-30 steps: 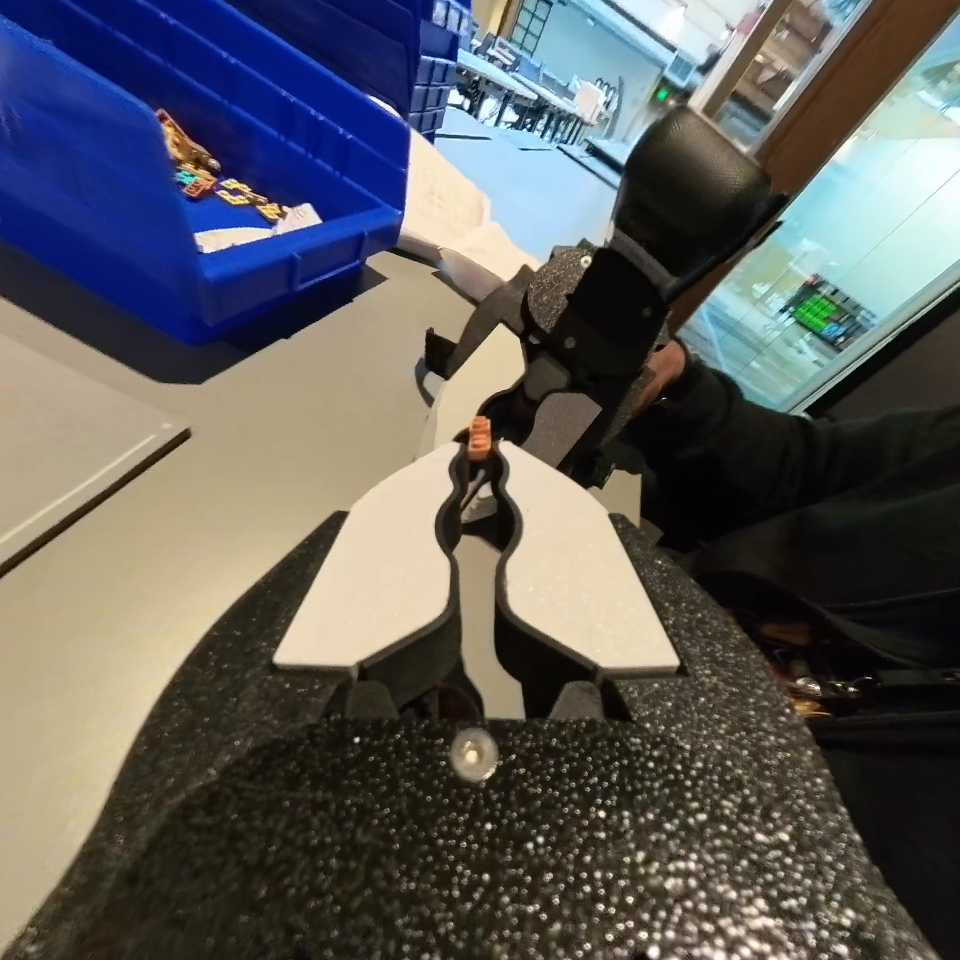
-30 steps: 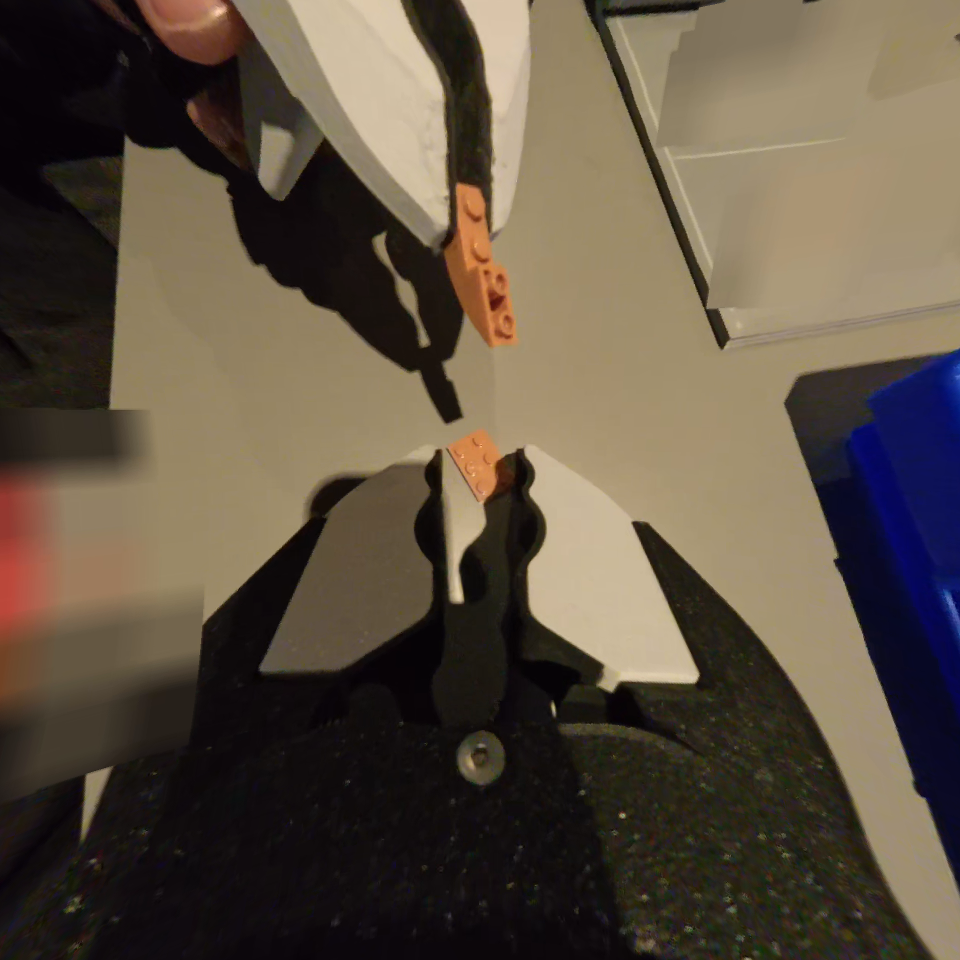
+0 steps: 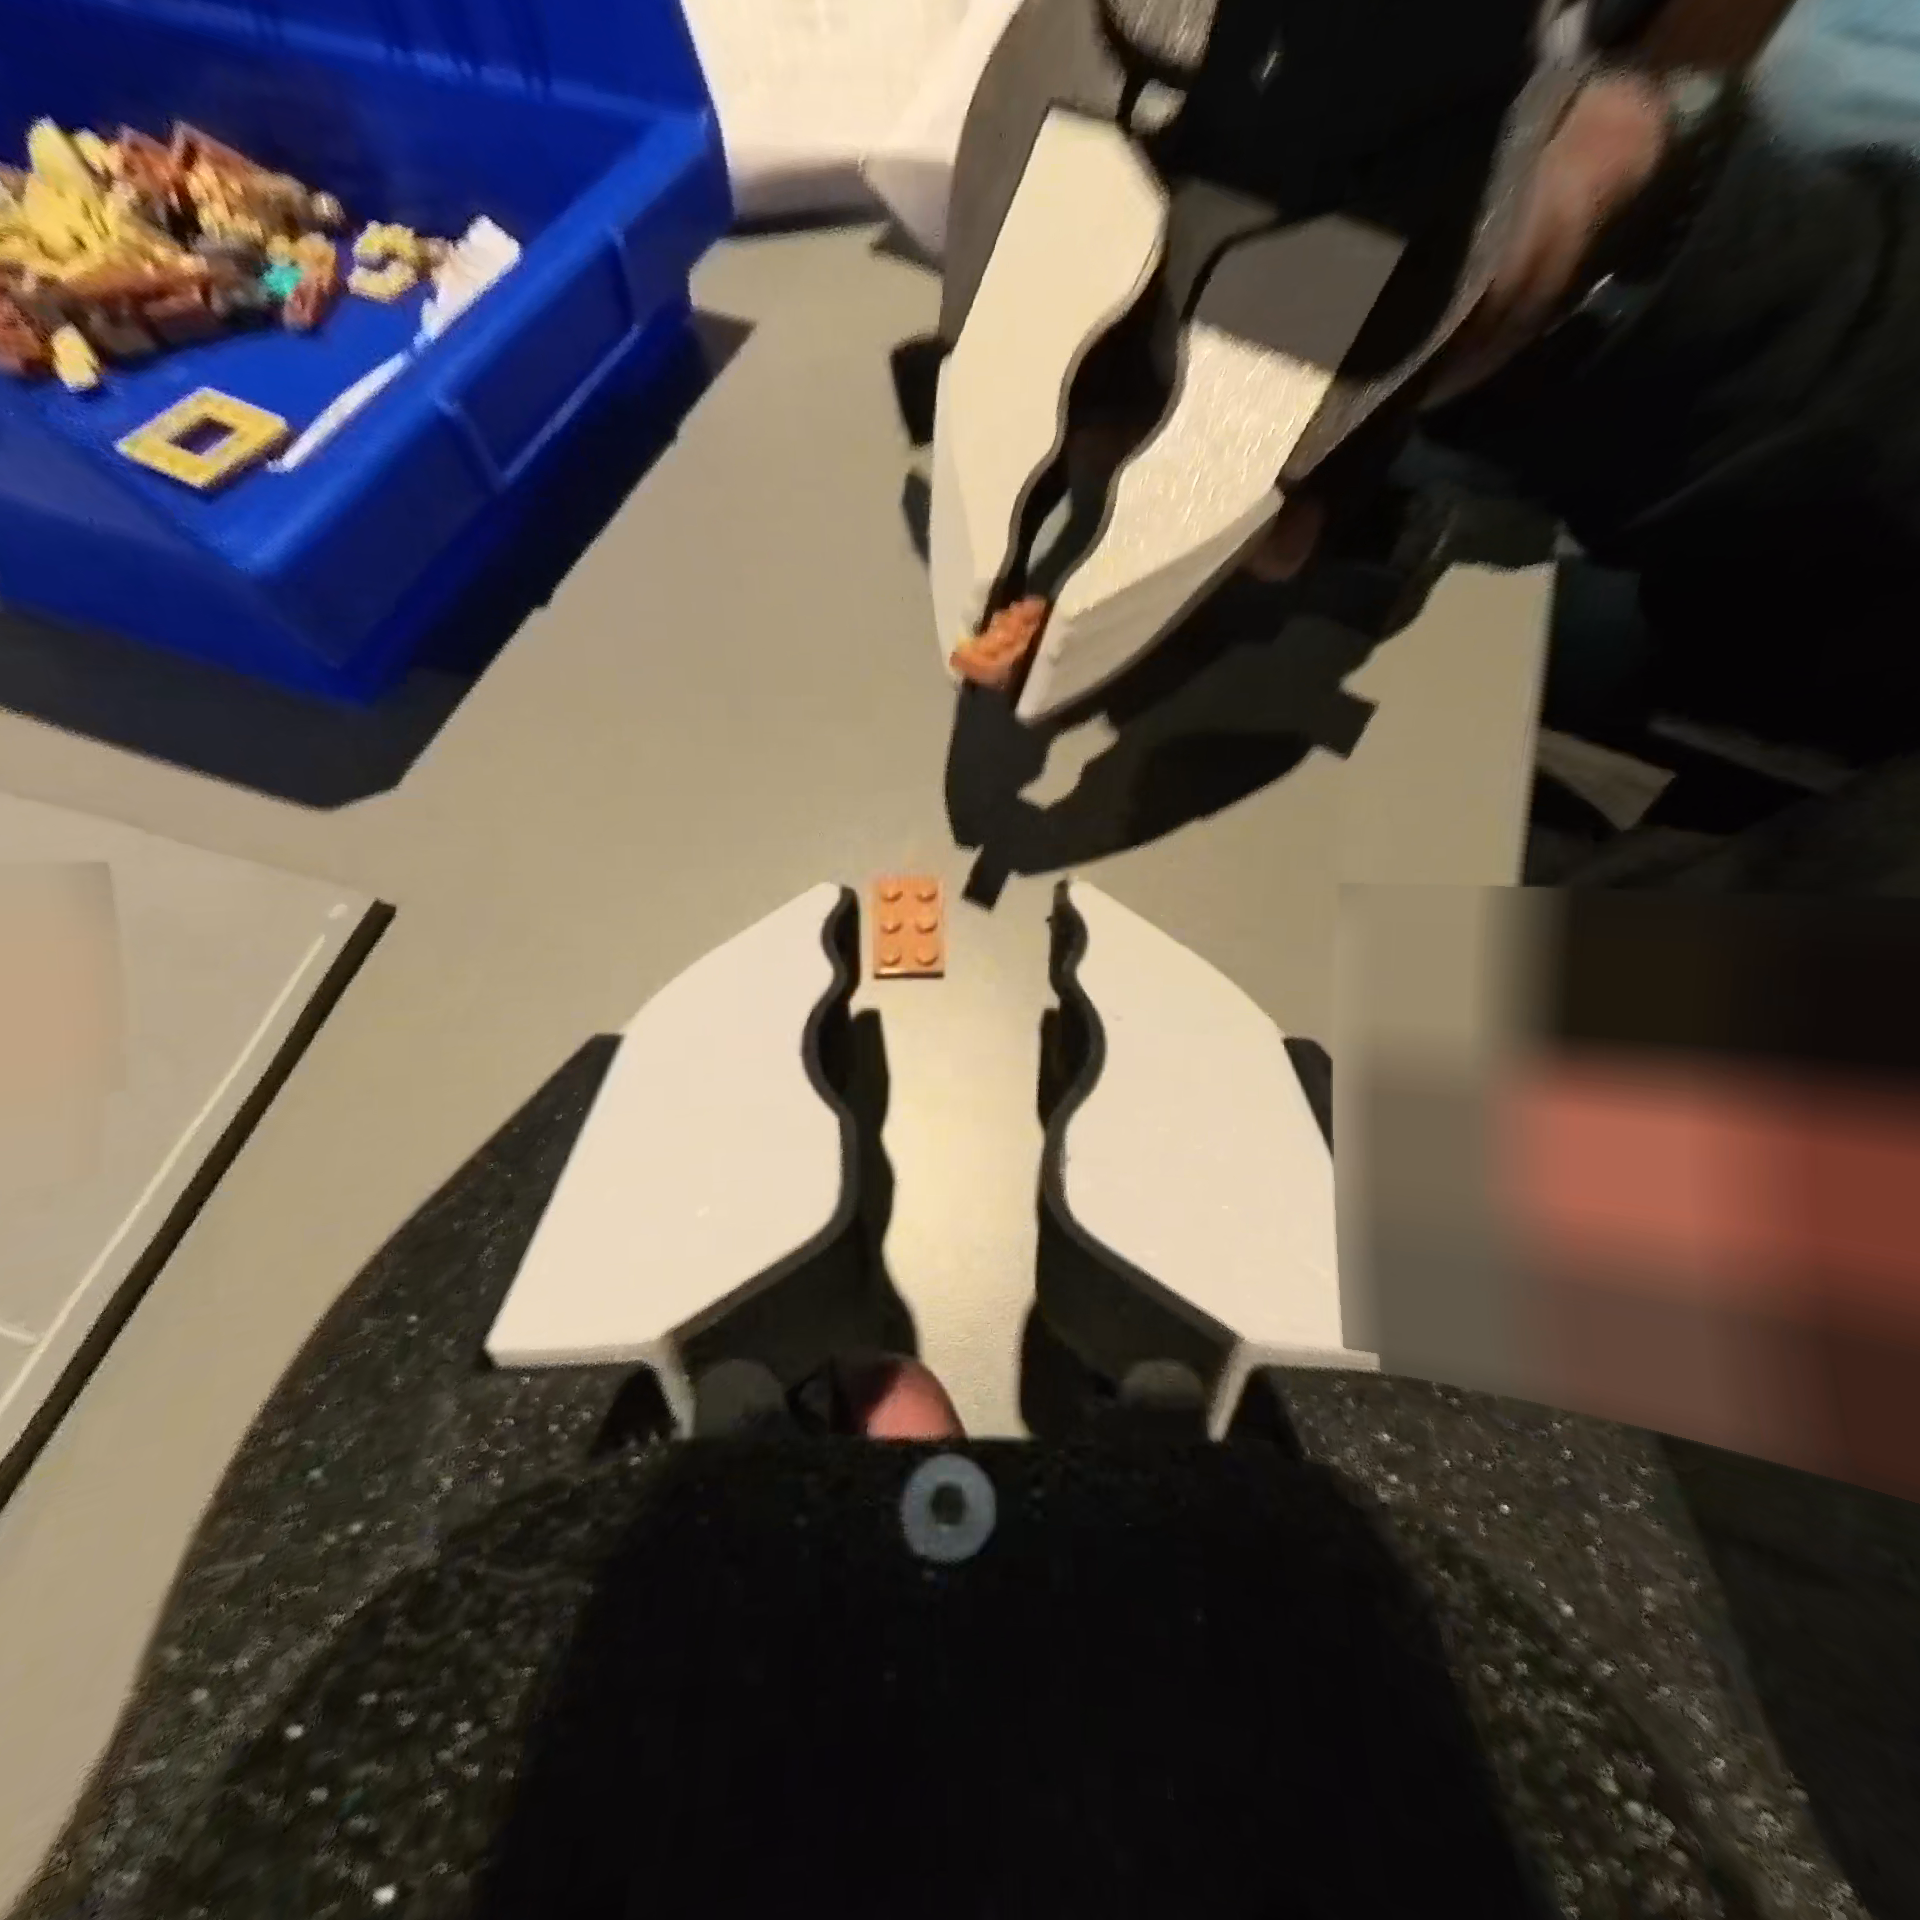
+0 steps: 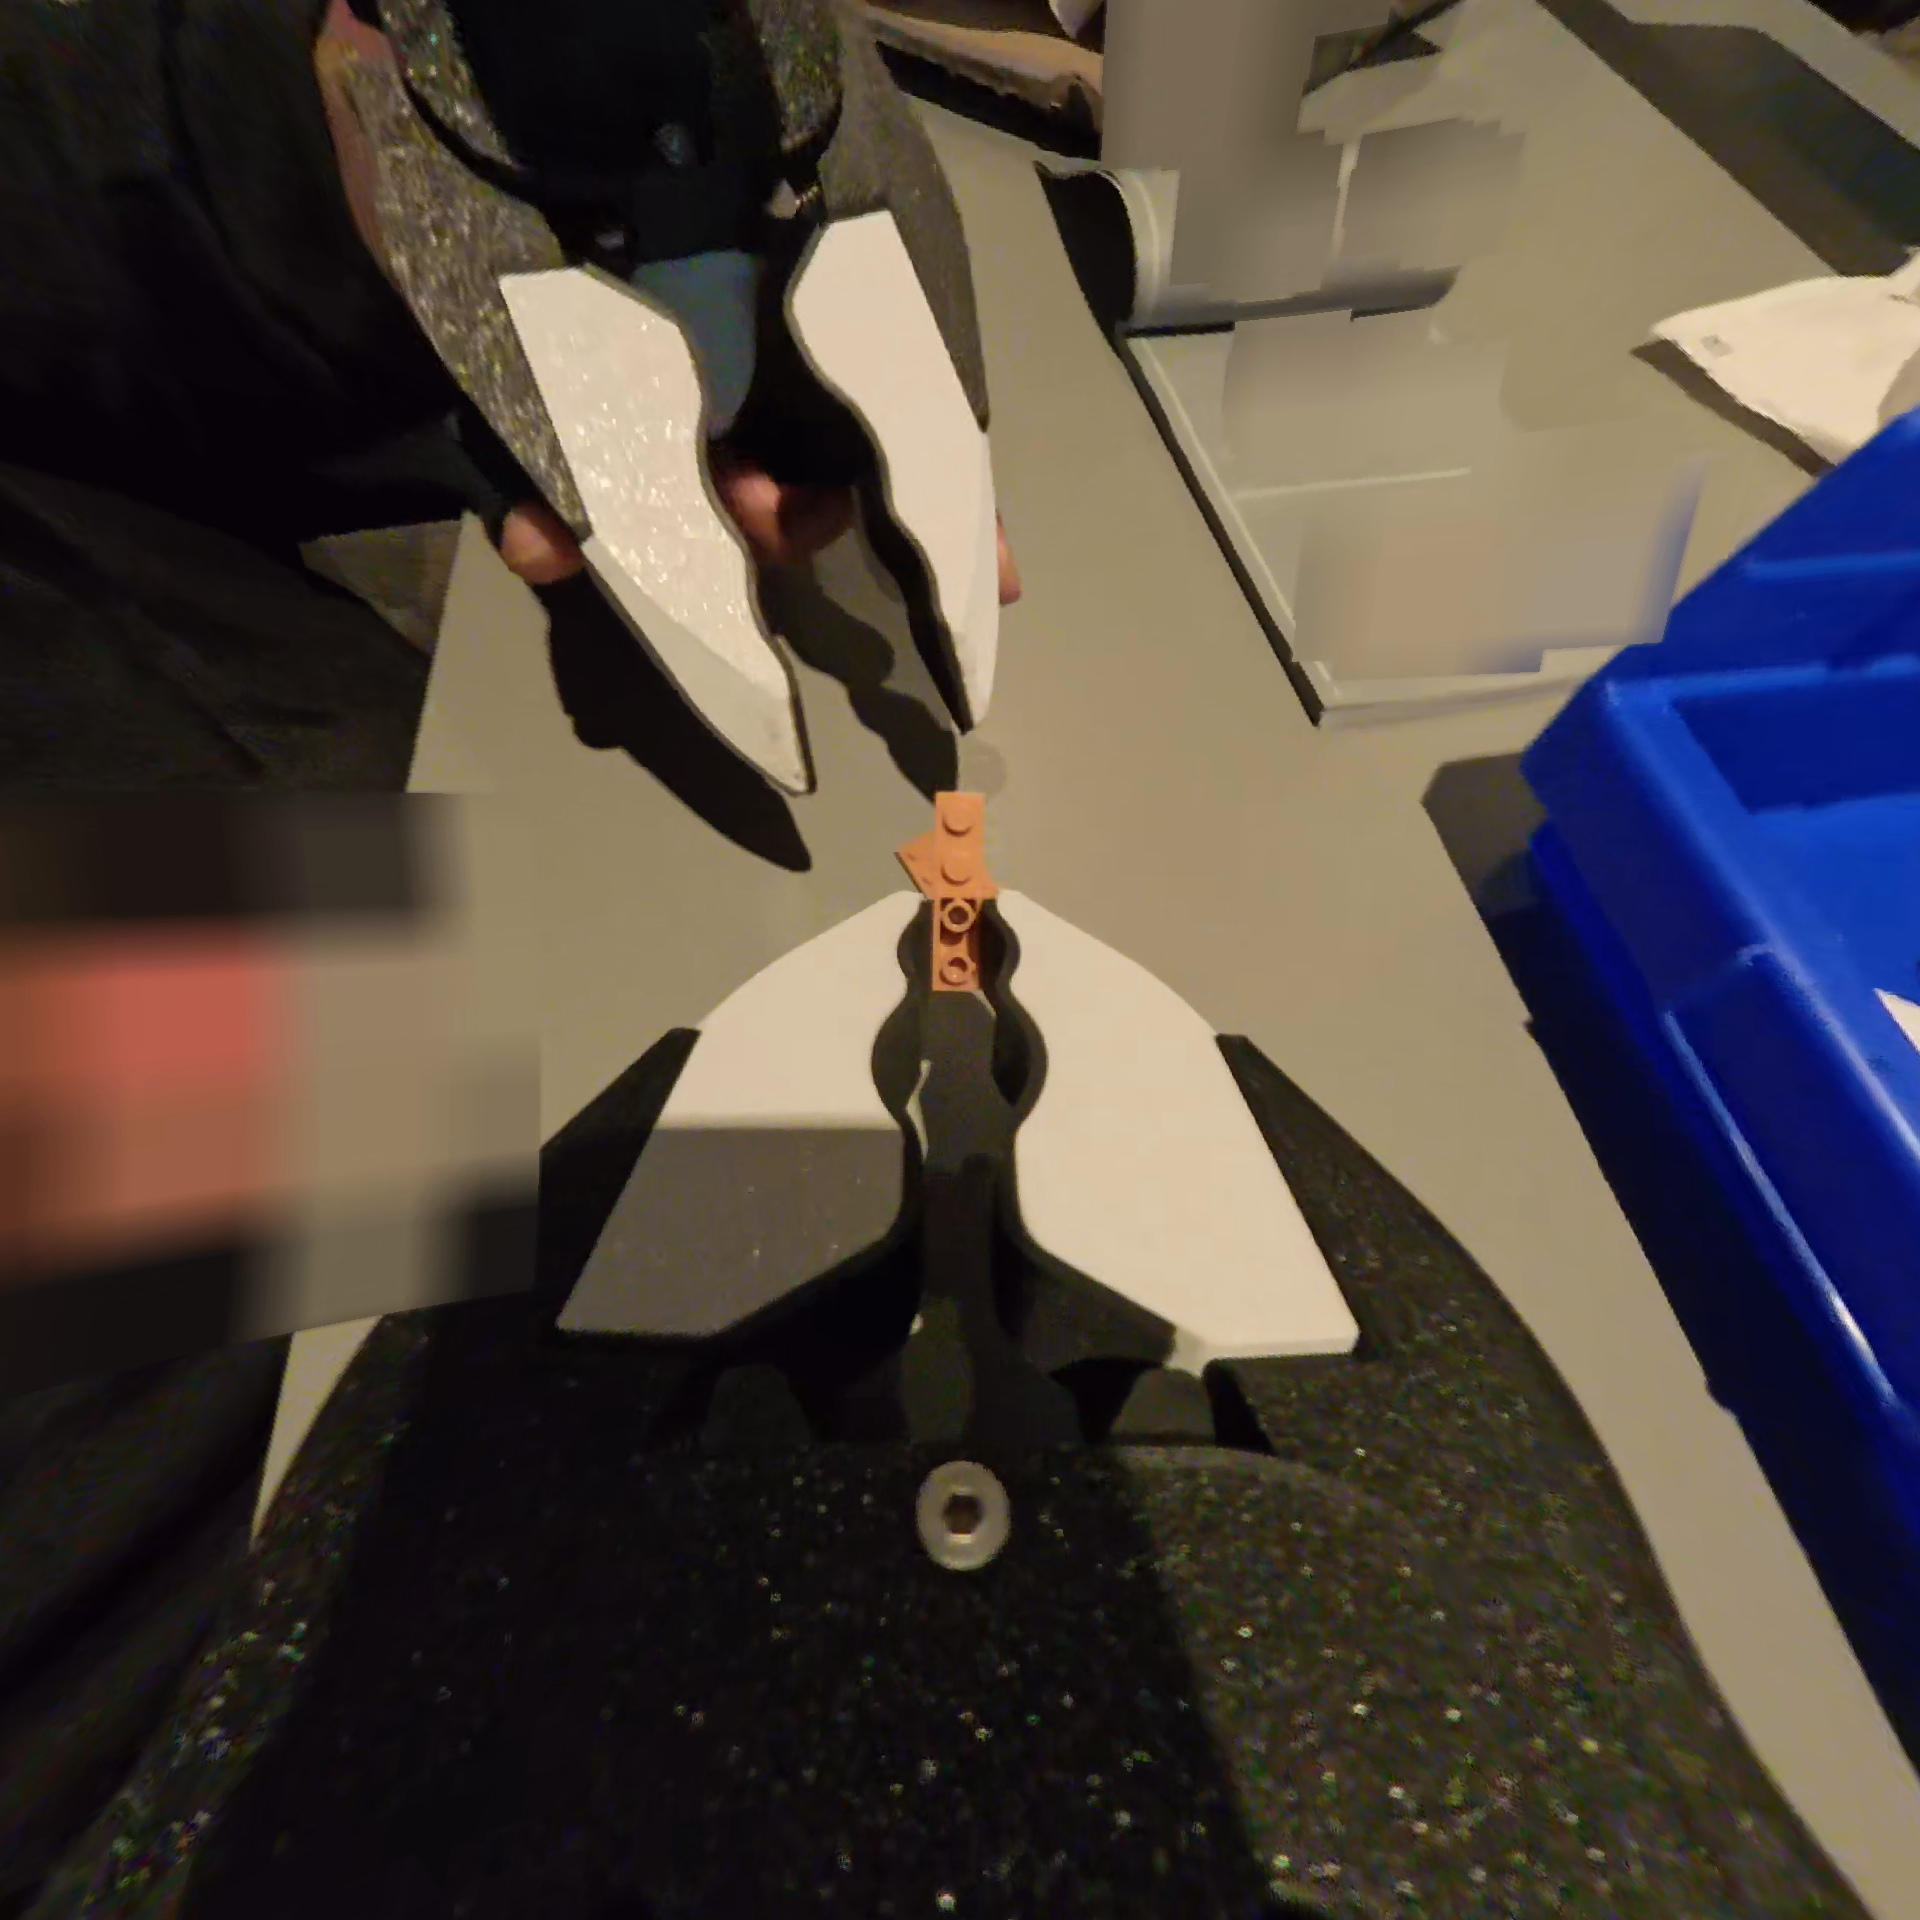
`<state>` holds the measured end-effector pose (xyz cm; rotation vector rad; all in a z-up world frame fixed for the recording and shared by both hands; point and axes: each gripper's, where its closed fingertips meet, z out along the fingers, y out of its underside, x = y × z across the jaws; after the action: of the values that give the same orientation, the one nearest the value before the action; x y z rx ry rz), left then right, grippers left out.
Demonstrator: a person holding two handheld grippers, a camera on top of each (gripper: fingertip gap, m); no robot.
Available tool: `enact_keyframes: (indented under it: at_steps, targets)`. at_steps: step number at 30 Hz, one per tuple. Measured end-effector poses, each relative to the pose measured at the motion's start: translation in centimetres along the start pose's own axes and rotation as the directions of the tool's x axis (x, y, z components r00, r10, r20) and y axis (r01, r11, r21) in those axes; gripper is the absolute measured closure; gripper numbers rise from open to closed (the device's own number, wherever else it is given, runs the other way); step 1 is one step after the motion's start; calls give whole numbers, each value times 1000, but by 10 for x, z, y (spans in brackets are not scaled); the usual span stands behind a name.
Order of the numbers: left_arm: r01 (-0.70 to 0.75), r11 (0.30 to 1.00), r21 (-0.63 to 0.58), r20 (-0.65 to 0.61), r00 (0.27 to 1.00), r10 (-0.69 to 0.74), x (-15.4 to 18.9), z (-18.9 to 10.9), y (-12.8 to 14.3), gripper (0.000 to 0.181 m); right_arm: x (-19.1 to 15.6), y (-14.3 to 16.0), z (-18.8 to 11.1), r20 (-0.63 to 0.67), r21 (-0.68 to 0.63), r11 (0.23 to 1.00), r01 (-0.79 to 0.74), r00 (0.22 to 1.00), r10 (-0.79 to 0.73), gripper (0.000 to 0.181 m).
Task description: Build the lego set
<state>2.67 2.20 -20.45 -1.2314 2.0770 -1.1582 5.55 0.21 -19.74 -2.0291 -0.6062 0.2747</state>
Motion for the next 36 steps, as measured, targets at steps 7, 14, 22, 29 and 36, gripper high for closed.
enact_keyframes:
  at_steps: [7, 14, 22, 29, 36]
  targets:
    - [-8, 968, -250, 90, 995, 32, -15, 25, 26, 148, 0, 13, -1, -30, -30, 1000, -11, 1000, 10, 174]
    - [-69, 952, -297, 30, 996, 82, -9, 28, 25, 166, -1, 15, -2, -25, -38, 999, -16, 1000, 15, 174]
    - [-305, 918, -253, 30, 946, 323, -2, 28, 19, 166, -6, 24, -1, 6, -103, 995, -10, 1000, 11, 174]
    - [-272, 934, -231, -45, 962, 269, 10, 27, 19, 166, -14, 41, 9, 28, -270, 959, 87, 996, -82, 174]
    - [-340, 906, -254, -76, 940, 331, 16, 29, 22, 166, -18, 41, 11, 38, -323, 938, 129, 992, -124, 174]
